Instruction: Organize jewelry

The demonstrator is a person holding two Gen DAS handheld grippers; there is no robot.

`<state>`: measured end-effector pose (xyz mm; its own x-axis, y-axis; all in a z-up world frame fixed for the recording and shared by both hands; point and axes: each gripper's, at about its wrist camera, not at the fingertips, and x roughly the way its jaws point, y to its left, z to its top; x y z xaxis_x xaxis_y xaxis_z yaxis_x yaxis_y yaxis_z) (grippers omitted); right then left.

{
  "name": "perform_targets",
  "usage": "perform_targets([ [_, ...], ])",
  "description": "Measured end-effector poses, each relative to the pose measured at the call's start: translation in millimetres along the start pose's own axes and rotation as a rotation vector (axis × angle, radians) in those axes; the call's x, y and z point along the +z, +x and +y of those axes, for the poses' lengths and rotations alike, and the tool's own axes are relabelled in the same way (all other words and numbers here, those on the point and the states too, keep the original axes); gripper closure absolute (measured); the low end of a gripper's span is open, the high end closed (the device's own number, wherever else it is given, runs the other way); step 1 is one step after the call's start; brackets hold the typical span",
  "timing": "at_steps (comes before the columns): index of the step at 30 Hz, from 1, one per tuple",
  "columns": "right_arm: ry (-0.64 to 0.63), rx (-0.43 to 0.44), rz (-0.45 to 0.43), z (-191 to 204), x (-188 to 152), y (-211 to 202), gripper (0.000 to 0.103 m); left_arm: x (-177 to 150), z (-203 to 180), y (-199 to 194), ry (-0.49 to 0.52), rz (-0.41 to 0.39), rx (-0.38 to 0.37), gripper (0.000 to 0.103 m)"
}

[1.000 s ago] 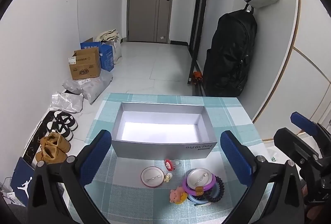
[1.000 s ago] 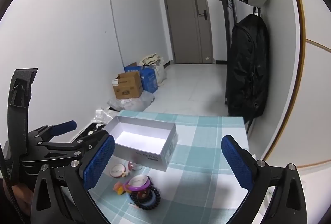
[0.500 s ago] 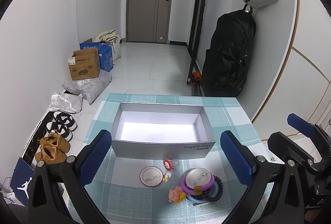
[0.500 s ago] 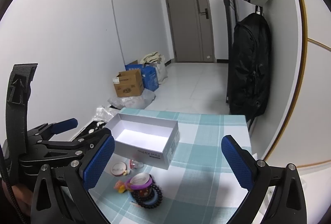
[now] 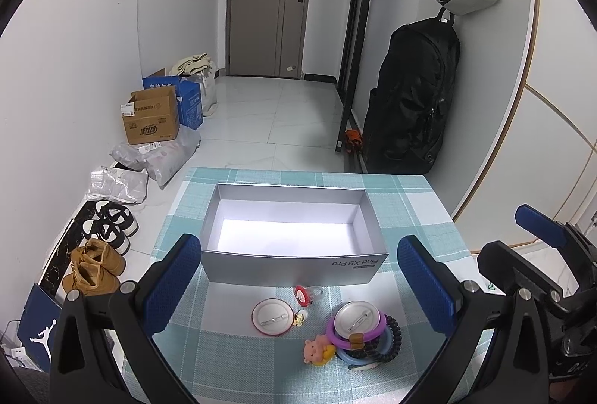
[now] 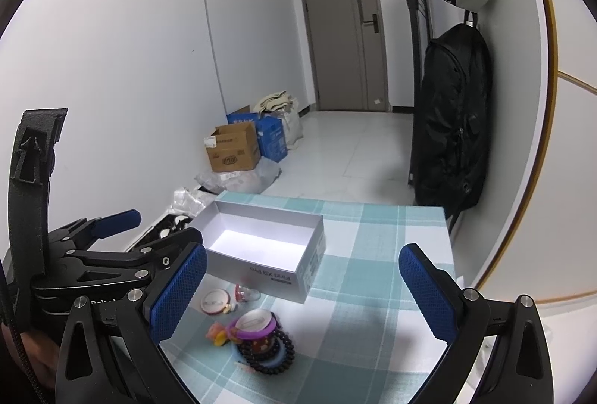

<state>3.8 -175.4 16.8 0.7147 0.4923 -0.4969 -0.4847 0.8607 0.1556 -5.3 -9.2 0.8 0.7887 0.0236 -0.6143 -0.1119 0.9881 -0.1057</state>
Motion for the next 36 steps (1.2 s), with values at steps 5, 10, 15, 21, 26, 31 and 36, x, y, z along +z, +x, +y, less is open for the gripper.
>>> perform_targets([
  [5,0.004,-0.001,-0.001,-2.0,0.6,-1.1,0.000,-0.4,-0.1,0.0,-0.002,0.003,-0.002,0.001],
  [10,0.004,-0.001,0.004,-1.8,0.5,-0.9,0.000,-0.7,0.1,0.4,-0.002,0.004,-0.008,0.001],
  [15,0.008,0.020,0.015,-1.6,1.1,0.0,0.000,-2.1,0.6,0.8,-0.005,0.007,-0.010,0.001],
  [21,0.010,0.014,0.013,-2.2,1.4,-0.5,0.000,-3.0,3.9,0.2,-0.008,0.010,-0.010,0.001],
  [26,0.011,0.012,0.013,-2.5,0.8,-0.9,0.000,-3.0,6.3,0.1,-0.012,0.012,-0.009,0.001],
  [31,0.007,0.010,0.012,-1.6,-0.2,-1.3,0.000,-3.4,5.8,0.4,-0.011,0.011,-0.008,0.001],
  [36,0.009,0.009,0.015,-1.4,-0.4,-0.4,0.000,-4.0,6.0,1.2,-0.012,0.016,-0.010,0.001],
])
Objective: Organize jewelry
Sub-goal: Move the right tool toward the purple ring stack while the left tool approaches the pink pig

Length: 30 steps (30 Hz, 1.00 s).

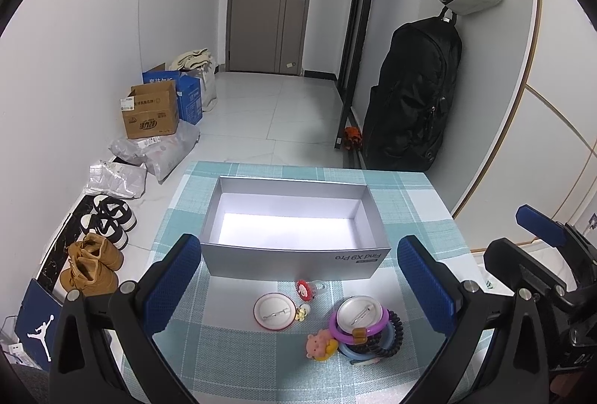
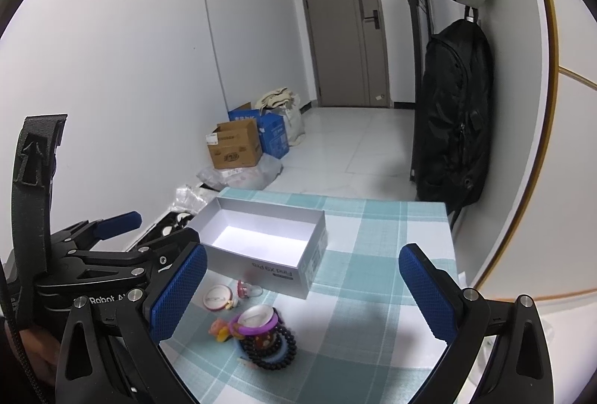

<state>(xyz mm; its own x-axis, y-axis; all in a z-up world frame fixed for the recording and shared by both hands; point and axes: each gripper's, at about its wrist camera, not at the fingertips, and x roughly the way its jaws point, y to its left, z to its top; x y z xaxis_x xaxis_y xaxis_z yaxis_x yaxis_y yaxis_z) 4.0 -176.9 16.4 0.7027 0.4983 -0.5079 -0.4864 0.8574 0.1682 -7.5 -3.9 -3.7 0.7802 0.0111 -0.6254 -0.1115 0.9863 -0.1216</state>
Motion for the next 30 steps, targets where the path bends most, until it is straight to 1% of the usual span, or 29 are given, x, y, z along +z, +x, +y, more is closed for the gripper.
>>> perform_targets([
  [7,0.002,-0.012,0.021,0.0,-0.5,4.3,0.000,0.2,2.8,2.7,-0.011,0.016,-0.015,0.001],
  [11,0.018,-0.014,0.056,-2.4,-2.3,11.0,0.000,-0.9,8.0,8.2,-0.021,0.043,-0.019,0.001],
  [15,0.026,-0.001,0.120,-4.4,-6.6,23.5,0.000,-4.5,20.9,13.3,-0.045,0.090,-0.038,0.001],
  [17,0.022,0.010,0.166,-4.1,-10.9,32.1,0.000,-6.1,27.2,14.0,-0.053,0.106,-0.032,0.001],
  [22,-0.011,0.072,0.293,2.8,-27.1,55.8,0.000,-8.1,45.4,13.2,-0.075,0.122,-0.025,0.001],
  [24,-0.027,0.097,0.328,8.2,-33.5,62.2,0.001,-9.9,52.2,14.2,-0.087,0.137,-0.019,0.001],
  [27,-0.053,0.122,0.372,17.8,-40.6,72.9,0.005,-12.2,61.1,17.9,-0.110,0.169,-0.023,0.001],
  [30,-0.074,0.124,0.410,26.0,-45.2,83.6,0.010,-15.2,66.6,22.2,-0.122,0.200,-0.025,0.001],
])
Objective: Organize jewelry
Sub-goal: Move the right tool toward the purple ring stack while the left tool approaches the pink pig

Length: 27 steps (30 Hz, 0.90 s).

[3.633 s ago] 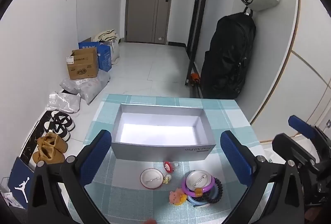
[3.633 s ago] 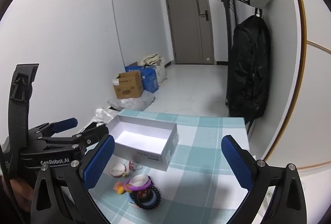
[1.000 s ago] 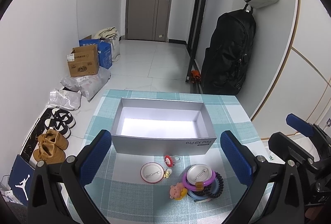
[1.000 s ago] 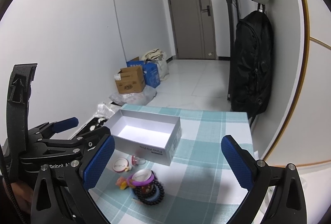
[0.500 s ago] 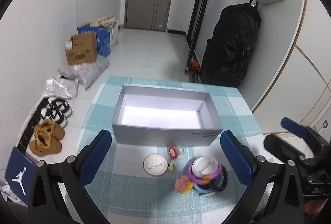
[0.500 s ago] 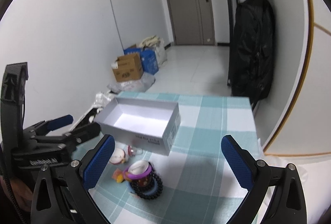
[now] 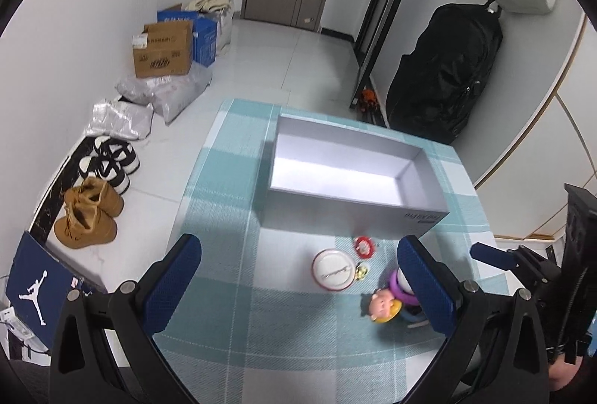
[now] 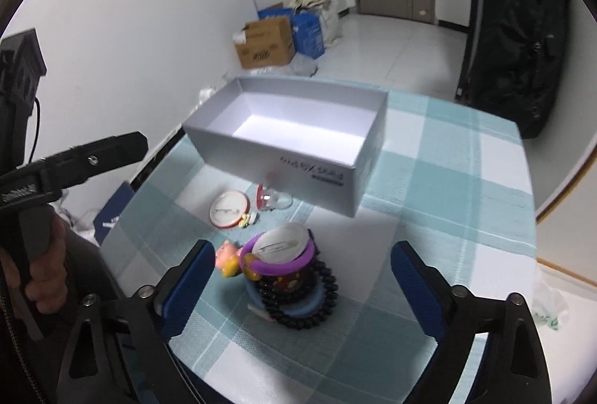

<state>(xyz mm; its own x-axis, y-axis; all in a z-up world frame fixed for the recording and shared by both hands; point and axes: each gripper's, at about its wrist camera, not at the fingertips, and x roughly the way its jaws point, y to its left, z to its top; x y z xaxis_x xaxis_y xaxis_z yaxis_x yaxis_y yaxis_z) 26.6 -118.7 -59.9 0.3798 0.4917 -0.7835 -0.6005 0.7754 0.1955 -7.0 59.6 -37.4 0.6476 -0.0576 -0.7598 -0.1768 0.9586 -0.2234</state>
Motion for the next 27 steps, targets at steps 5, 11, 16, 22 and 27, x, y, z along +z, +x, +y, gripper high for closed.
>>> perform_targets([
  [5,0.006,0.015,0.056,1.4,1.0,17.1,0.025,-1.7,7.8,3.0,0.001,0.028,-0.003,0.001],
  [11,-0.021,0.031,0.108,8.1,0.3,28.9,0.037,-1.9,15.1,3.6,-0.021,0.050,-0.030,0.001],
  [16,-0.050,0.012,0.103,11.4,0.7,28.9,0.043,-1.6,14.1,3.2,-0.006,0.044,-0.037,0.001],
  [22,-0.034,0.029,0.093,8.7,3.1,26.2,0.053,-1.8,14.7,7.0,-0.010,0.056,-0.041,0.001],
  [27,-0.004,0.049,0.079,3.0,4.5,21.6,0.055,-2.3,9.7,10.6,-0.001,0.065,-0.038,0.001],
])
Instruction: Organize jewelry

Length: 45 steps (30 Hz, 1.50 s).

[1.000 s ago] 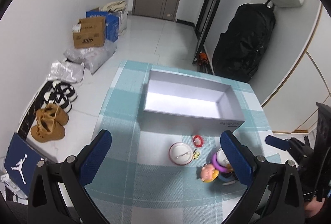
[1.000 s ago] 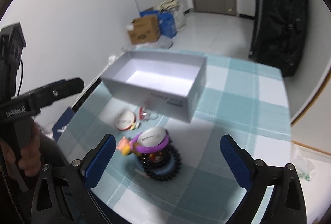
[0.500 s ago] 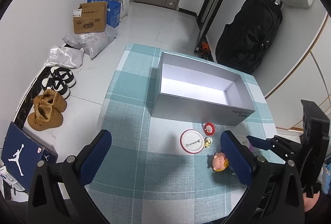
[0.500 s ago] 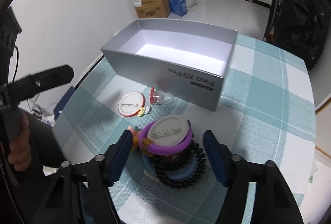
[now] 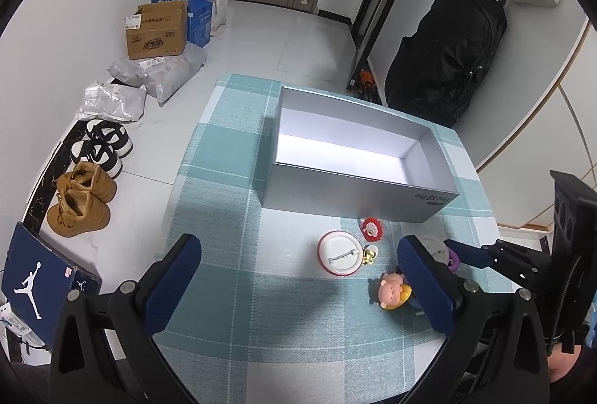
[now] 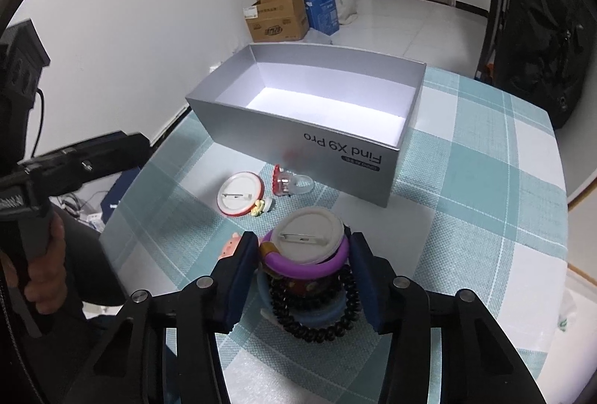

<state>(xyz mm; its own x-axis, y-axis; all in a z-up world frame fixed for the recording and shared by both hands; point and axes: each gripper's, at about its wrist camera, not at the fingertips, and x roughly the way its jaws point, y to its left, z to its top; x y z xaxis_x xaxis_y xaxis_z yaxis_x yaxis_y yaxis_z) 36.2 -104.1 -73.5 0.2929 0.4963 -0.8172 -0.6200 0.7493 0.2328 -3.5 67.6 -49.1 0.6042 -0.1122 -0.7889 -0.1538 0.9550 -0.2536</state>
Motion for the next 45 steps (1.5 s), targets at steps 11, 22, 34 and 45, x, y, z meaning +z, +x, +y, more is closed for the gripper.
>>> perform_targets([
  [11,0.164,0.049,-0.012,-31.0,-1.4,-12.2,0.055,-3.2,-19.3,5.4,0.056,0.008,-0.005,0.001],
  [22,0.280,-0.016,0.025,-57.8,-10.4,-12.7,0.052,-27.7,-47.8,22.9,0.217,0.133,-0.085,0.002],
  [34,0.305,-0.019,0.016,-65.9,-19.6,-25.9,0.036,-31.9,-53.7,35.2,0.228,0.213,-0.152,0.054],
  [45,0.356,0.011,-0.035,-76.9,-18.6,-35.5,0.035,-33.5,-47.4,33.5,0.189,0.253,-0.219,0.079],
])
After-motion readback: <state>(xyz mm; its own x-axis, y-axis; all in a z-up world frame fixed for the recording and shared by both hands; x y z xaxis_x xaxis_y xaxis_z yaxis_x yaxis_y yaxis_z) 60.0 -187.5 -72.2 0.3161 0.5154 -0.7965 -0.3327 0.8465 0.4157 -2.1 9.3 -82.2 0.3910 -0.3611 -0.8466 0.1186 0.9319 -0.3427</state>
